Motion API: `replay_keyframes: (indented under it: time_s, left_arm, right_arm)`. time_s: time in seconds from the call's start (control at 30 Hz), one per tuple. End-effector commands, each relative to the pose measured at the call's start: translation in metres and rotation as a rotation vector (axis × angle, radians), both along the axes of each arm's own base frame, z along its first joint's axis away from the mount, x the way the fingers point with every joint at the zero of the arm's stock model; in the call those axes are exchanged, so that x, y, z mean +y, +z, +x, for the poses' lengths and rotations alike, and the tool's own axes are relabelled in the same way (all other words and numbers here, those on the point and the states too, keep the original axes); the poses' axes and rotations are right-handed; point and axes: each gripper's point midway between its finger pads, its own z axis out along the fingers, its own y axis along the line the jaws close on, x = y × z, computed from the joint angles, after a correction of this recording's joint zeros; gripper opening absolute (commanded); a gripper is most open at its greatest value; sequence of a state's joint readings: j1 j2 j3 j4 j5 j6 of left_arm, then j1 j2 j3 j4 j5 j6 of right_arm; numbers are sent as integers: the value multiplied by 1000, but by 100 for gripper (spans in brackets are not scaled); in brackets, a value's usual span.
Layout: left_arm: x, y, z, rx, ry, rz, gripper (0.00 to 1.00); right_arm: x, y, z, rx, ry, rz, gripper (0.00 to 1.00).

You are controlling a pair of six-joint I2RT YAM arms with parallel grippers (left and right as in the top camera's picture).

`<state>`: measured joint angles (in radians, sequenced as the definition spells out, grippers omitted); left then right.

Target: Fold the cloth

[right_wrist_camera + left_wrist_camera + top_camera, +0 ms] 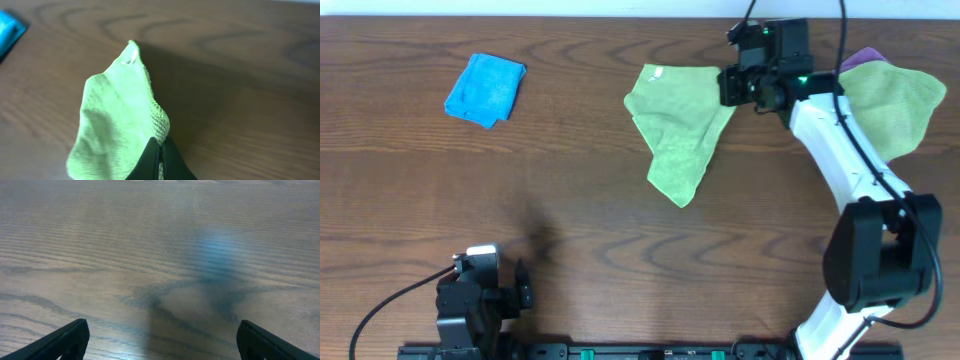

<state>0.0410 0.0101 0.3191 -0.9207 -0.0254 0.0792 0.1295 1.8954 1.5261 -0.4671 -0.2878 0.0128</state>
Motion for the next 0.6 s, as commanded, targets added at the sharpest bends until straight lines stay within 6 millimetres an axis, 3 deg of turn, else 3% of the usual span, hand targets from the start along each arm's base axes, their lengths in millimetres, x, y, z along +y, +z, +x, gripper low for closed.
replay_keyframes:
  time_s: [0.0,0.1,0.2,0.3,0.5,0.57]
  left_arm:
    - [-1,-6,-4,26,-12,7,95]
    - [-1,-6,-4,26,-12,7,95]
    - [-1,-6,-4,26,-12,7,95]
    - [-1,-6,-4,26,-12,7,95]
    - [-1,-6,-4,26,-12,7,95]
    - [-1,-6,-4,26,-12,7,95]
  right_arm:
    - [-31,60,9,-155,-53,-47,1]
    - [-47,95,9,-236,-63,-70,1]
    - [-51,110,8,-270,-61,-80,1]
    - [-54,108,8,-262,-73,-99,1]
    - [-87,95,11,-231,-209,-229,2]
    - [-86,93,10,-225,-199,-234,1]
